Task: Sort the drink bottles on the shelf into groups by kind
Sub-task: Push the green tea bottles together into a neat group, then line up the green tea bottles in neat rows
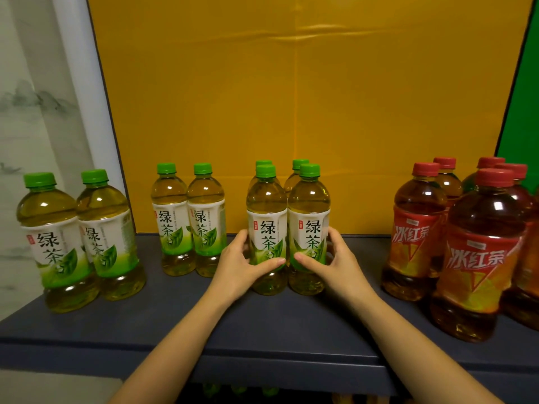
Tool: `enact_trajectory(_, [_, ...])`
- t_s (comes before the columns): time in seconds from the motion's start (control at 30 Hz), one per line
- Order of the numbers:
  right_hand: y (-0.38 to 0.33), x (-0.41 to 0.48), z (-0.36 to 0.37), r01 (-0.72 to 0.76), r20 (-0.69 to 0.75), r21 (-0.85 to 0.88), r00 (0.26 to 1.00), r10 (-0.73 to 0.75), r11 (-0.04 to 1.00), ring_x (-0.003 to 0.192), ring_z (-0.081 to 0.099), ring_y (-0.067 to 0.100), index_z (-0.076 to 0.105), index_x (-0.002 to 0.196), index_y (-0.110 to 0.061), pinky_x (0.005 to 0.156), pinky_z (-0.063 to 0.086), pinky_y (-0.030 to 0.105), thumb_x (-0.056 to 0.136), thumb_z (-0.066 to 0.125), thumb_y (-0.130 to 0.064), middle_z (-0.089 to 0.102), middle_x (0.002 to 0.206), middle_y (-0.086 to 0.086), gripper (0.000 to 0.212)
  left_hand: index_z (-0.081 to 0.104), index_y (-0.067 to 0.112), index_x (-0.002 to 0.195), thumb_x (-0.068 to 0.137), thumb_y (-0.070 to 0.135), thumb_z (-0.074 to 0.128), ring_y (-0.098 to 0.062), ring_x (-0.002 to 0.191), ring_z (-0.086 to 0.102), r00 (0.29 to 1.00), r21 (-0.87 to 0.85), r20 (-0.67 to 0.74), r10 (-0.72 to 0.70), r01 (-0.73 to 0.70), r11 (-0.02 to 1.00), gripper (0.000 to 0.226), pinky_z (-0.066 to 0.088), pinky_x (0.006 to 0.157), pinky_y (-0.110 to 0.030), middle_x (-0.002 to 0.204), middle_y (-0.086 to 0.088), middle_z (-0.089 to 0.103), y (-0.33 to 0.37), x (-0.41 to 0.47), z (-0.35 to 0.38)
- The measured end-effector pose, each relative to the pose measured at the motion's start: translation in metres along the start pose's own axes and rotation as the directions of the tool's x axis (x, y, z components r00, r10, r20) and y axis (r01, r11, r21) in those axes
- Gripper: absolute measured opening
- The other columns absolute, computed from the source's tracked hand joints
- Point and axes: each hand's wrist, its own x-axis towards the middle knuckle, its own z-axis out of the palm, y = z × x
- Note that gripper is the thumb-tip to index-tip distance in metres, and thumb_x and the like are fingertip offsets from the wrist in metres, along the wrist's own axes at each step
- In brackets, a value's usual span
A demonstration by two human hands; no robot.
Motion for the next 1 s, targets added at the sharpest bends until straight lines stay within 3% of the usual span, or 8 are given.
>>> enact_trajectory(0.17, [-0.012, -0.007, 0.001, 0.033, -0.092, -0.147, 0.995, -0.047, 0.989, 0.119, 0.037, 0.002, 0.034, 0.137, -0.022, 0.096, 0.035, 0.020, 0.064, 0.082, -0.030, 0.037, 0.126, -0.011, 0.088, 0.042, 0.022, 0.129, 0.070, 0.029, 0.076, -0.007, 0.114, 0.053, 1.000, 0.030, -0.019, -0.005, 0.005, 1.000, 0.069, 0.046, 0.098, -0.028, 0.122, 0.007, 0.055, 0.007, -0.010, -0.009])
enact_trajectory(0.33, [-0.031, -0.029, 0.006, 0.279, -0.363, -0.275, 0.856, -0.368, 0.920, 0.090, 0.047, -0.002, 0.048, 0.111, -0.019, 0.078, 0.036, 0.006, 0.075, 0.071, -0.019, 0.046, 0.104, -0.008, 0.043, 0.054, 0.015, 0.108, 0.081, 0.015, 0.067, -0.014, 0.093, 0.059, 0.910, 0.191, -0.377, 0.174, -0.107, 0.976, 0.029, 0.050, 0.077, -0.015, 0.101, 0.001, 0.059, 0.003, -0.028, -0.056])
enact_trajectory(0.47, [-0.053, -0.043, 0.039, 0.394, -0.245, -0.216, 0.864, -0.440, 0.893, 0.080, 0.050, 0.003, 0.054, 0.094, -0.025, 0.070, 0.039, 0.009, 0.076, 0.060, -0.010, 0.053, 0.093, -0.006, 0.024, 0.045, 0.005, 0.121, 0.083, 0.012, 0.065, -0.022, 0.114, 0.048, 0.847, 0.348, -0.481, 0.225, -0.050, 0.936, 0.044, 0.043, 0.094, -0.031, 0.118, -0.004, 0.045, -0.022, -0.025, -0.092])
enact_trajectory(0.53, [-0.063, -0.044, 0.067, 0.387, -0.174, -0.156, 0.895, -0.411, 0.909, 0.077, 0.054, 0.007, 0.057, 0.092, -0.024, 0.068, 0.041, 0.010, 0.078, 0.057, -0.009, 0.057, 0.089, -0.002, 0.020, 0.035, 0.002, 0.131, 0.082, 0.013, 0.066, -0.028, 0.123, 0.042, 0.878, 0.370, -0.442, 0.185, -0.010, 0.929, 0.059, 0.038, 0.104, -0.042, 0.128, -0.012, 0.040, -0.033, -0.019, -0.104])
enact_trajectory(0.6, [-0.066, -0.040, 0.097, 0.378, -0.090, -0.154, 0.915, -0.394, 0.913, 0.081, 0.056, 0.006, 0.058, 0.097, -0.021, 0.071, 0.043, 0.010, 0.079, 0.056, -0.010, 0.059, 0.093, -0.001, 0.020, 0.025, 0.000, 0.138, 0.081, 0.014, 0.067, -0.031, 0.129, 0.036, 0.923, 0.388, -0.365, 0.125, 0.028, 0.921, 0.072, 0.032, 0.109, -0.041, 0.136, -0.018, 0.036, -0.042, -0.013, -0.111])
enact_trajectory(0.73, [-0.049, -0.024, 0.151, 0.237, 0.087, -0.290, 0.971, -0.222, 0.927, 0.105, 0.050, 0.006, 0.044, 0.125, -0.017, 0.091, 0.044, 0.019, 0.085, 0.062, -0.015, 0.050, 0.119, 0.001, 0.043, 0.013, -0.004, 0.141, 0.080, 0.016, 0.068, -0.033, 0.135, 0.030, 0.974, 0.369, -0.227, 0.017, 0.070, 0.927, 0.085, 0.027, 0.111, -0.042, 0.143, -0.022, 0.031, -0.057, -0.003, -0.115])
enact_trajectory(0.87, [-0.039, -0.002, 0.180, 0.049, 0.009, -0.357, 0.999, -0.049, 0.933, 0.130, 0.035, 0.018, 0.024, 0.140, -0.009, 0.104, 0.026, 0.020, 0.086, 0.061, -0.017, 0.034, 0.139, 0.008, 0.066, 0.007, -0.002, 0.143, 0.080, 0.014, 0.068, -0.031, 0.137, 0.025, 0.977, 0.292, -0.200, -0.073, 0.130, 0.948, 0.089, 0.024, 0.113, -0.039, 0.146, -0.020, 0.025, -0.062, 0.005, -0.118])
enact_trajectory(1.0, [-0.028, 0.019, 0.195, -0.107, -0.076, -0.388, 0.994, 0.084, 0.915, 0.134, 0.031, 0.028, 0.018, 0.143, -0.007, 0.111, 0.029, 0.037, 0.081, 0.067, -0.021, 0.032, 0.143, 0.012, 0.080, 0.006, 0.000, 0.143, 0.081, 0.012, 0.067, -0.030, 0.138, 0.024, 0.972, 0.261, -0.190, -0.137, 0.184, 0.947, 0.088, 0.023, 0.111, -0.036, 0.147, -0.019, 0.024, -0.067, 0.008, -0.119])
